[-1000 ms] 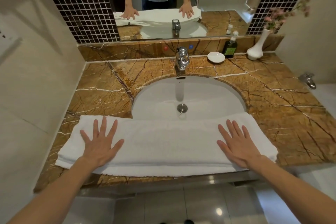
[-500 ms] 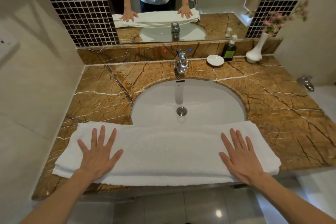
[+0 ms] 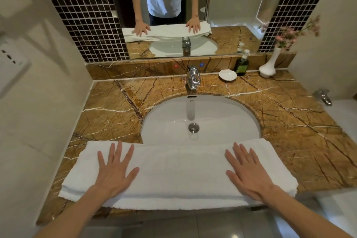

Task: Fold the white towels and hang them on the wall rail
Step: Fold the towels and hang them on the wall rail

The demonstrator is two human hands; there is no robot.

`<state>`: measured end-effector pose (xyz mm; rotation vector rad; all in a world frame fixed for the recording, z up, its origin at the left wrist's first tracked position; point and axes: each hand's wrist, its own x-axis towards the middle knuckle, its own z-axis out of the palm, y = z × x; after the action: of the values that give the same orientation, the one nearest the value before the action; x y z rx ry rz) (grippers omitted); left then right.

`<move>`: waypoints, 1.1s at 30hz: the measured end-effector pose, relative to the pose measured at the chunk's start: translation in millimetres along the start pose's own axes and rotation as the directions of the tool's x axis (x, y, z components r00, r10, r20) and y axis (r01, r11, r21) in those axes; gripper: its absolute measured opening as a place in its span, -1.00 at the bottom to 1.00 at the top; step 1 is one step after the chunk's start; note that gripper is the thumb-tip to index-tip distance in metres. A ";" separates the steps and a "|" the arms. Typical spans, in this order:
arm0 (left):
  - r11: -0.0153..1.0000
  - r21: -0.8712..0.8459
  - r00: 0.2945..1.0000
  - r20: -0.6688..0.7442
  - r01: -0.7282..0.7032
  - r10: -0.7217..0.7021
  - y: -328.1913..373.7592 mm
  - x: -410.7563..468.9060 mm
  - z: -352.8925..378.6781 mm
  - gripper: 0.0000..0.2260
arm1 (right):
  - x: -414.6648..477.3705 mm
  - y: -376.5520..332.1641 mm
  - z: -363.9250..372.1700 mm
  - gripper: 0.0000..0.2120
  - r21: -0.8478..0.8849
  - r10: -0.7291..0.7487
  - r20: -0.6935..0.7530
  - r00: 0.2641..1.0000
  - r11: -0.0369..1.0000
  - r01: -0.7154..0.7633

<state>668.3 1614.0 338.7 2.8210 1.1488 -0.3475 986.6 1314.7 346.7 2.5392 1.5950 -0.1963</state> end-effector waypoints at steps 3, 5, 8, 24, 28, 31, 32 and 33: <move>0.999 -0.033 1.000 -0.016 -0.010 0.009 20.8 6.9 2.2 -0.29 | 13.8 -15.0 -1.2 -0.38 0.039 -0.045 -0.040 0.998 0.998 0.046; 0.997 -0.077 1.000 -0.020 0.014 -0.015 30.6 10.3 5.6 -0.29 | 19.2 -23.1 2.6 -0.39 0.030 -0.061 -0.005 0.998 0.998 0.062; 0.998 -0.053 0.998 -0.038 0.038 -0.040 34.1 11.5 11.4 -0.27 | 20.9 -28.1 8.8 -0.38 0.029 -0.043 0.026 0.999 0.999 0.042; 0.994 -0.108 0.998 -0.059 0.031 -0.038 49.0 -1.5 1.5 -0.29 | 31.0 -45.8 -16.5 -0.42 0.018 -0.128 0.034 0.991 0.992 0.127; 0.988 -0.138 0.994 -0.079 0.069 -0.080 58.0 -4.4 2.0 -0.29 | 52.3 -64.8 -29.4 -0.44 0.007 -0.131 0.143 0.981 0.991 0.132; 0.982 -0.155 0.995 0.005 0.103 -0.104 61.5 -5.7 0.5 -0.41 | 69.5 -76.9 -36.5 -0.37 0.018 -0.111 0.182 0.977 0.994 0.109; 0.983 -0.150 0.994 -0.001 0.107 -0.108 62.8 -5.5 0.5 -0.43 | 69.4 -82.1 -48.7 -0.33 0.031 -0.107 0.198 0.974 0.994 0.103; 0.984 -0.146 0.995 -0.019 0.099 -0.103 64.9 -5.5 1.1 -0.44 | 69.6 -85.8 -55.3 -0.27 0.060 -0.140 0.197 0.970 0.990 0.130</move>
<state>709.5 1563.5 338.0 2.6569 1.2703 -0.2227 941.3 1423.3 384.4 2.3551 1.7006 -0.4936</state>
